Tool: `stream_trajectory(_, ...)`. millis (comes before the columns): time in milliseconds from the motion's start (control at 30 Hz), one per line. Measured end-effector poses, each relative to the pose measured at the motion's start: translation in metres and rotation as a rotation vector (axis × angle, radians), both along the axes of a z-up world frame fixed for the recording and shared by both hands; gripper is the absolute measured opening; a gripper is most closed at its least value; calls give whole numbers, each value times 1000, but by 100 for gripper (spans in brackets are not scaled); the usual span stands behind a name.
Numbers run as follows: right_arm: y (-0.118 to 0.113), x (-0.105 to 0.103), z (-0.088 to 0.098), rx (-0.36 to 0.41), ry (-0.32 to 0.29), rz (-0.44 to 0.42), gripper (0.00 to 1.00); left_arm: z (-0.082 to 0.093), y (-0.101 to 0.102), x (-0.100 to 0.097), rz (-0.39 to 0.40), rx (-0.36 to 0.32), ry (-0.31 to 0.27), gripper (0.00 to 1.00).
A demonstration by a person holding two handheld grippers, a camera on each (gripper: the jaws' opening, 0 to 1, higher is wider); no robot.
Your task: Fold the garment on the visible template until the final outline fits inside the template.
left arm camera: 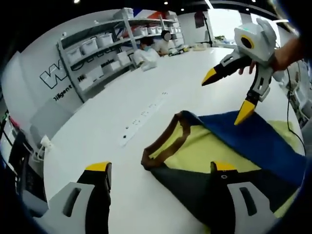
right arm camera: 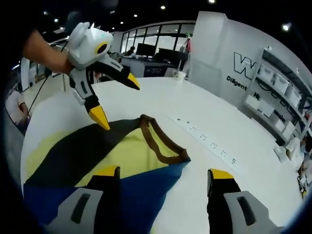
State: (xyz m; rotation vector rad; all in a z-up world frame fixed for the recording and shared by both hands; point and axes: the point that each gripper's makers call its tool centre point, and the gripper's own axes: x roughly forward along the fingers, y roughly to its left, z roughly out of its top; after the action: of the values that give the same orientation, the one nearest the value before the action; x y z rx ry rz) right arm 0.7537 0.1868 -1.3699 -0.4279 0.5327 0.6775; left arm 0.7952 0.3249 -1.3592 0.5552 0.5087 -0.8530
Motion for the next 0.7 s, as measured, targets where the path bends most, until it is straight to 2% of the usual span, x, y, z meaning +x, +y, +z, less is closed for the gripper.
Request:
stream_trajectory(233,6,-12,10,26,-2,19,78,10,4,-11,10,-18,-1,90)
stream_trajectory(400,7,-18,14,30,4,23,81,11,8,-20,17,-26,22,96)
stream_trajectory(467,6,-21,18,31,2,22,82,16,9,-23,38,-68,41,96)
stream_trajectory(567,6,-25,23,37,2,22,84,19,14,-25,47,-64,40,99)
stream_trajectory(633,5,-28,26,37,-1,22,85,17,16,-30,61,-70,70,99)
stream_trajectory(700,4,-31,29,49,4,15,86,21,19,-32,70,-82,68,99)
